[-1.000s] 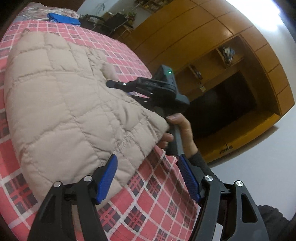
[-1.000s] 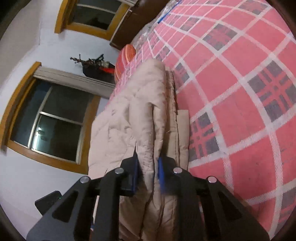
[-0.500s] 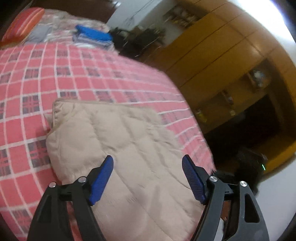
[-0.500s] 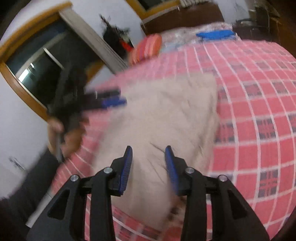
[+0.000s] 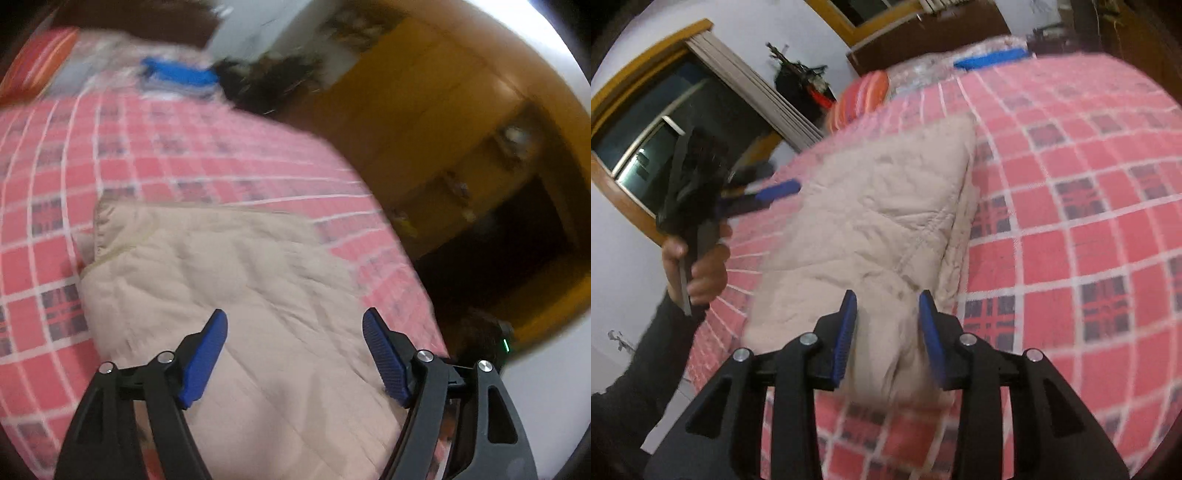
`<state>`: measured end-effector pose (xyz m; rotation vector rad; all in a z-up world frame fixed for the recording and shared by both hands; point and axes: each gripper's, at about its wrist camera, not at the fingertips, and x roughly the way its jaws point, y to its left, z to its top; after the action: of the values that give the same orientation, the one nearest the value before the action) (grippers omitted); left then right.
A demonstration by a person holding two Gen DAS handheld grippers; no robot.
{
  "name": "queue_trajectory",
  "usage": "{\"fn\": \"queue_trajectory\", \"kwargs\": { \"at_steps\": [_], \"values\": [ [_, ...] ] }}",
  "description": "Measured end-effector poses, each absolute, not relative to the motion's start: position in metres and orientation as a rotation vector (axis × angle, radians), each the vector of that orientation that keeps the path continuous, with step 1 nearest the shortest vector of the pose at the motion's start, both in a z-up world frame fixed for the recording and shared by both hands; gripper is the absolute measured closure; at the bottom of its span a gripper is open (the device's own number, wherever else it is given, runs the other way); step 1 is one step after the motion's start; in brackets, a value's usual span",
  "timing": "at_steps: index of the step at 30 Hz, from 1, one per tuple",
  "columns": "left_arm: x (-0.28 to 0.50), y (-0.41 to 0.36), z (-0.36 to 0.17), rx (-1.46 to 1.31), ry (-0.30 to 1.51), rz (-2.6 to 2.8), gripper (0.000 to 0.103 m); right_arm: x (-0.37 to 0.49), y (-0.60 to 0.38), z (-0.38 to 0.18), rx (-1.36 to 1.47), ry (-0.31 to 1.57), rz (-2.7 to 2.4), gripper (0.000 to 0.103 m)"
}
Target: Fold large clothes
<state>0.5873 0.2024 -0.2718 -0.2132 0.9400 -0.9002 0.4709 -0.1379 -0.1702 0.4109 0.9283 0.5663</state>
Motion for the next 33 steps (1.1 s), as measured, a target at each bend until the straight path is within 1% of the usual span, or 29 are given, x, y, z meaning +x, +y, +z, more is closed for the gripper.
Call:
{"fn": "queue_trajectory", "kwargs": {
  "at_steps": [3,6,9,10,11,12,14,17,20,23,26,28,29,32,33],
  "values": [
    [0.537,0.214,-0.273,-0.199,0.926,-0.999,0.027,0.447,-0.132,-0.168,0.360,0.923,0.570,0.067],
    [0.514,0.215,-0.299,-0.163,0.968,-0.988,0.027,0.439,-0.135,-0.199,0.352,0.976,0.513,0.069],
    [0.511,0.210,-0.331,-0.141,1.003,-0.944,0.028,0.449,-0.129,-0.238,0.350,1.038,0.467,0.058],
    [0.510,0.211,-0.334,-0.149,1.004,-0.926,0.028,0.446,-0.128,-0.240,0.354,1.042,0.464,0.058],
    [0.507,0.213,-0.329,-0.160,1.002,-0.917,0.028,0.445,-0.128,-0.235,0.344,1.047,0.460,0.059],
    [0.505,0.216,-0.323,-0.174,0.999,-0.921,0.028,0.444,-0.130,-0.222,0.337,1.041,0.467,0.064],
    [0.490,0.227,-0.300,-0.222,0.940,-0.968,0.027,0.445,-0.136,-0.192,0.337,0.989,0.484,0.066],
    [0.465,0.232,-0.281,-0.224,0.874,-1.036,0.022,0.458,-0.145,-0.146,0.338,0.891,0.473,0.066],
    [0.446,0.220,-0.293,-0.166,0.901,-1.070,0.022,0.496,-0.141,-0.127,0.368,0.858,0.482,0.066],
    [0.450,0.204,-0.327,-0.110,0.967,-0.998,0.022,0.544,-0.127,-0.142,0.381,0.906,0.481,0.066],
    [0.457,0.201,-0.344,-0.143,0.981,-0.988,0.022,0.580,-0.115,-0.178,0.331,0.996,0.393,0.070],
    [0.456,0.203,-0.341,-0.168,0.970,-1.001,0.022,0.591,-0.121,-0.207,0.347,1.063,0.356,0.079],
    [0.456,0.205,-0.338,-0.181,0.977,-1.001,0.022,0.590,-0.126,-0.211,0.359,1.068,0.354,0.079],
    [0.451,0.222,-0.320,-0.241,0.955,-1.038,0.021,0.588,-0.151,-0.196,0.505,1.051,0.430,0.074],
    [0.448,0.232,-0.315,-0.258,0.931,-1.039,0.018,0.588,-0.160,-0.191,0.554,1.038,0.442,0.067]
  ]
}}
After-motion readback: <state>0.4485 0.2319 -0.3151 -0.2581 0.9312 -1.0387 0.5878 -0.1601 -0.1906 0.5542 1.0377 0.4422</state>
